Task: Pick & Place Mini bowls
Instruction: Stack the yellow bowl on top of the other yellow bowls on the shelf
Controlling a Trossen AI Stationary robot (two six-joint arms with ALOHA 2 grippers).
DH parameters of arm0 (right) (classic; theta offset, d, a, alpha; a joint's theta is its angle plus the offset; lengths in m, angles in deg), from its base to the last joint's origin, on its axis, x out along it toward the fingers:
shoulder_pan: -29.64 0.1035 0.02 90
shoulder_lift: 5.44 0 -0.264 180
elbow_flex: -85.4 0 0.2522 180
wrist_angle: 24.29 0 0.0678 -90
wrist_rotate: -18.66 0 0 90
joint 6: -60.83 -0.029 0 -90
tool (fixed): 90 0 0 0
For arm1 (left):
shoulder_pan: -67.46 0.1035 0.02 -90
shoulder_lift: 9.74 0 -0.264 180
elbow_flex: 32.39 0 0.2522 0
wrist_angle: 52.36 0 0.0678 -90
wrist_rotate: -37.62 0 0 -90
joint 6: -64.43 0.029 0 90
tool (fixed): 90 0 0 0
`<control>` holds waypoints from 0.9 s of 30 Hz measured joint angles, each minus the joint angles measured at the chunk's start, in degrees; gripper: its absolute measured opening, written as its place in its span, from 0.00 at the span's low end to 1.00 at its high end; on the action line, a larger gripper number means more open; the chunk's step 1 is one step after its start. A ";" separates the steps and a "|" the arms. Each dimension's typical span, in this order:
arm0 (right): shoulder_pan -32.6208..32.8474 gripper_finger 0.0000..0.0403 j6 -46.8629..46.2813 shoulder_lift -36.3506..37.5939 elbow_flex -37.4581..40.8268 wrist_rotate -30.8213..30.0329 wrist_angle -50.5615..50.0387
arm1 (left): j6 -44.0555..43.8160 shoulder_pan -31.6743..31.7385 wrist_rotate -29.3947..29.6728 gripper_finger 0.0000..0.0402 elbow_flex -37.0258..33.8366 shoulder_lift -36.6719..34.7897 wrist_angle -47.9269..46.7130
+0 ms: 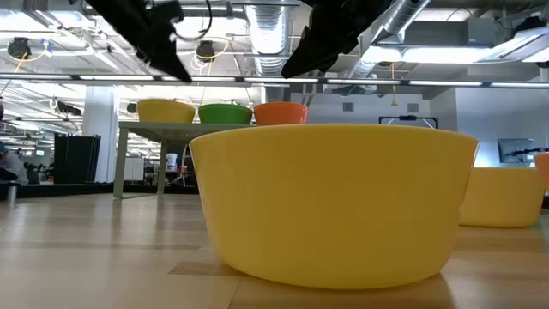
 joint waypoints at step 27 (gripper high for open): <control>-0.39 0.14 -0.03 0.00 0.04 0.01 0.00 | -17.93 -34.02 -3.99 0.28 -0.04 10.65 7.49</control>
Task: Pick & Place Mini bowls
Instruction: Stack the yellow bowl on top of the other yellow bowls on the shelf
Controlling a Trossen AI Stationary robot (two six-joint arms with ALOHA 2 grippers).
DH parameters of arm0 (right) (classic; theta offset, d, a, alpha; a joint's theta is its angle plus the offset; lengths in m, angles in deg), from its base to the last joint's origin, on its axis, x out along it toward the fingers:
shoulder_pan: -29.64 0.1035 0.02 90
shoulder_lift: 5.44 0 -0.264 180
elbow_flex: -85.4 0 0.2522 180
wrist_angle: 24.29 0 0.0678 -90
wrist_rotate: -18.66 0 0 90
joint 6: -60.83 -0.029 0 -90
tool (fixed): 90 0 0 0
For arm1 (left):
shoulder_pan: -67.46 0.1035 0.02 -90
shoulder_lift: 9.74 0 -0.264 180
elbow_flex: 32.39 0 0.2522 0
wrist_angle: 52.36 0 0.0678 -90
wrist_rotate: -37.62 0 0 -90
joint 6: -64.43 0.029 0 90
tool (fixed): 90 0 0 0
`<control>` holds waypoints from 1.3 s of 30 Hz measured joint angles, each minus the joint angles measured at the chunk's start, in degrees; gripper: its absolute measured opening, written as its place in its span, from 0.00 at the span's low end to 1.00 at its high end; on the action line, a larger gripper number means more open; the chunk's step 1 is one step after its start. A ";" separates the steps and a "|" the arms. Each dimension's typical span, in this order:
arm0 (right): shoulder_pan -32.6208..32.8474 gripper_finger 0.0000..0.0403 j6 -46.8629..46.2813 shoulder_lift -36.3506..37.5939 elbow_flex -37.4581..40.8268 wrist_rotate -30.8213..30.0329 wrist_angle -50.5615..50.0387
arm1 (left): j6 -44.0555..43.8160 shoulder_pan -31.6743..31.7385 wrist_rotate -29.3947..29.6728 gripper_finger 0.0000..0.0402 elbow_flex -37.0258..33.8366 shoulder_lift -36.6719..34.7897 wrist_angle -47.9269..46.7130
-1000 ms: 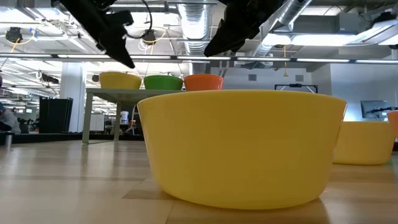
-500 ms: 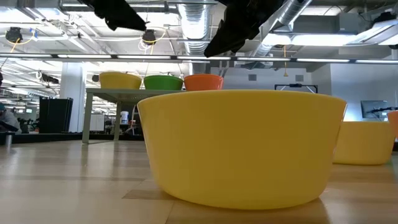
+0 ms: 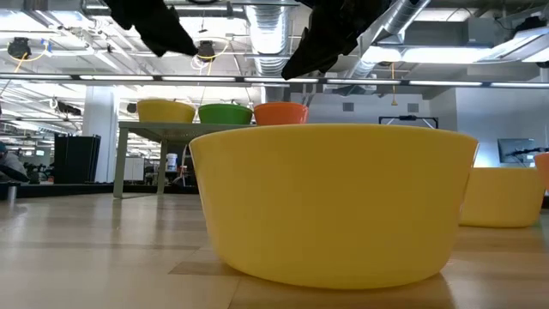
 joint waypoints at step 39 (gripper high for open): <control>10.00 0.14 -30.65 -14.94 1.19 23.94 4.43 | -5.30 -0.21 0.16 0.28 0.00 4.27 4.37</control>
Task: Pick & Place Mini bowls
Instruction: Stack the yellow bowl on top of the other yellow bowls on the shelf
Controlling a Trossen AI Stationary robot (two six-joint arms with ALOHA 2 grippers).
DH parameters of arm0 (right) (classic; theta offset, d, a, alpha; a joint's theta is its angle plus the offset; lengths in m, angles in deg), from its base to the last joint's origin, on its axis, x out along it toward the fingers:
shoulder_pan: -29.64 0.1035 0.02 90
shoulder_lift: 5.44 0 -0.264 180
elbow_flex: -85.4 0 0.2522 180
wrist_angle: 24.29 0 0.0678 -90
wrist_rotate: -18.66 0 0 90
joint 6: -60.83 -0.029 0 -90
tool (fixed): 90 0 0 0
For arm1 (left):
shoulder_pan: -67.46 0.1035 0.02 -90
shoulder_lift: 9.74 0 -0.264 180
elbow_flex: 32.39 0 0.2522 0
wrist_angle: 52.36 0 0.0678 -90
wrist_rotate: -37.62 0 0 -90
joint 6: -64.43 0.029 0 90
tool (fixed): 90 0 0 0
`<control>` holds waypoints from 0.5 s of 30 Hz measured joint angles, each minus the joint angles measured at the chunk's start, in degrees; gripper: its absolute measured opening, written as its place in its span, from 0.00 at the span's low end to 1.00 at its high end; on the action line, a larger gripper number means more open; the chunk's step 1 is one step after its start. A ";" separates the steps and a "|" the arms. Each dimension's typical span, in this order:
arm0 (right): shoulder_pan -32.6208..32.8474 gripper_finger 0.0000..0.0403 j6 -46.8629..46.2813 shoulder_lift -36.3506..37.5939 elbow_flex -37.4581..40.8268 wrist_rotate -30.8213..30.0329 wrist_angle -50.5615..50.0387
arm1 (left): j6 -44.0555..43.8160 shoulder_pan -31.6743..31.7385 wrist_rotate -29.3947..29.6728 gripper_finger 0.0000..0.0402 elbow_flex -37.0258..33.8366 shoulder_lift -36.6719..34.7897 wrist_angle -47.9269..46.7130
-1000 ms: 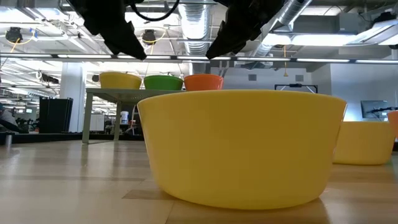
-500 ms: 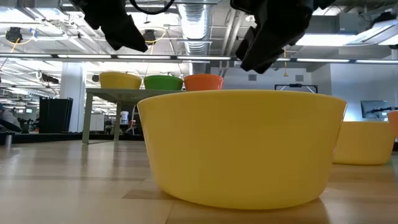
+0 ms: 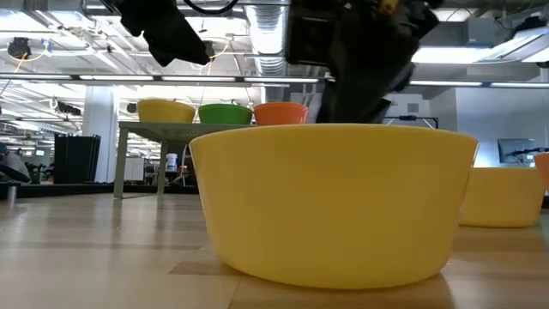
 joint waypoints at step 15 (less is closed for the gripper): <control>0.47 0.14 2.91 -4.34 -6.92 -1.70 -8.95 | 0.58 -0.02 -0.01 0.28 0.00 0.00 1.19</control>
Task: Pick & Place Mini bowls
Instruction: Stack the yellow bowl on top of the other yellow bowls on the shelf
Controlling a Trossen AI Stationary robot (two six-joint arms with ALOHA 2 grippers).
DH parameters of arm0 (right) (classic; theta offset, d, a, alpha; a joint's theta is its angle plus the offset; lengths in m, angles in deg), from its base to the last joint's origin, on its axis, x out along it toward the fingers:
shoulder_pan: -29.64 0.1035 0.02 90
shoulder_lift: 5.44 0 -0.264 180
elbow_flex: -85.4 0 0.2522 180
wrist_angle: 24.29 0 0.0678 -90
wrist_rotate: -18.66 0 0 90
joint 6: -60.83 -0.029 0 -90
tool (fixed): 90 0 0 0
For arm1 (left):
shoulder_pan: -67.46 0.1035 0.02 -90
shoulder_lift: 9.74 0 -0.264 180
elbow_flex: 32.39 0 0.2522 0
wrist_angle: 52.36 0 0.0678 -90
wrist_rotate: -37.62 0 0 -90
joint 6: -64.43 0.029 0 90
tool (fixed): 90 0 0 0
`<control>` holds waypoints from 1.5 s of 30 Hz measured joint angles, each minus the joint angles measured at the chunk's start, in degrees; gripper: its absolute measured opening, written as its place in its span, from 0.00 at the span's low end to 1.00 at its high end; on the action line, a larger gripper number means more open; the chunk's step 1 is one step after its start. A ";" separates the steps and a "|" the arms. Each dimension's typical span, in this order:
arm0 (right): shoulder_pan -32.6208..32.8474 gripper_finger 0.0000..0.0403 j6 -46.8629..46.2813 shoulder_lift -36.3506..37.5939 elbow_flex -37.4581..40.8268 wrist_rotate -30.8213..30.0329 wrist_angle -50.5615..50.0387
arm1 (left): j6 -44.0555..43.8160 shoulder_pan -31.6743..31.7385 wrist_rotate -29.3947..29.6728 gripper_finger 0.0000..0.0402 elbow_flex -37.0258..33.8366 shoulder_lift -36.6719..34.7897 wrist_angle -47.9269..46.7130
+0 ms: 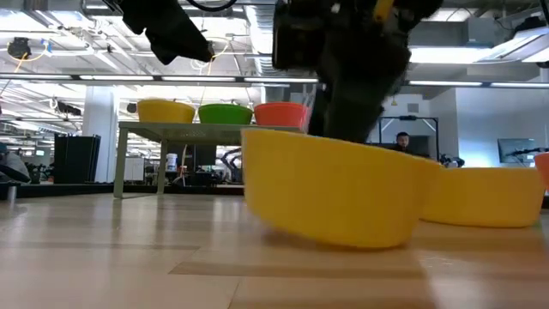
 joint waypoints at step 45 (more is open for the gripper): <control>-2.55 0.14 4.84 2.32 1.07 -22.05 -14.52 | 1.58 0.02 -0.01 0.28 0.00 0.00 0.74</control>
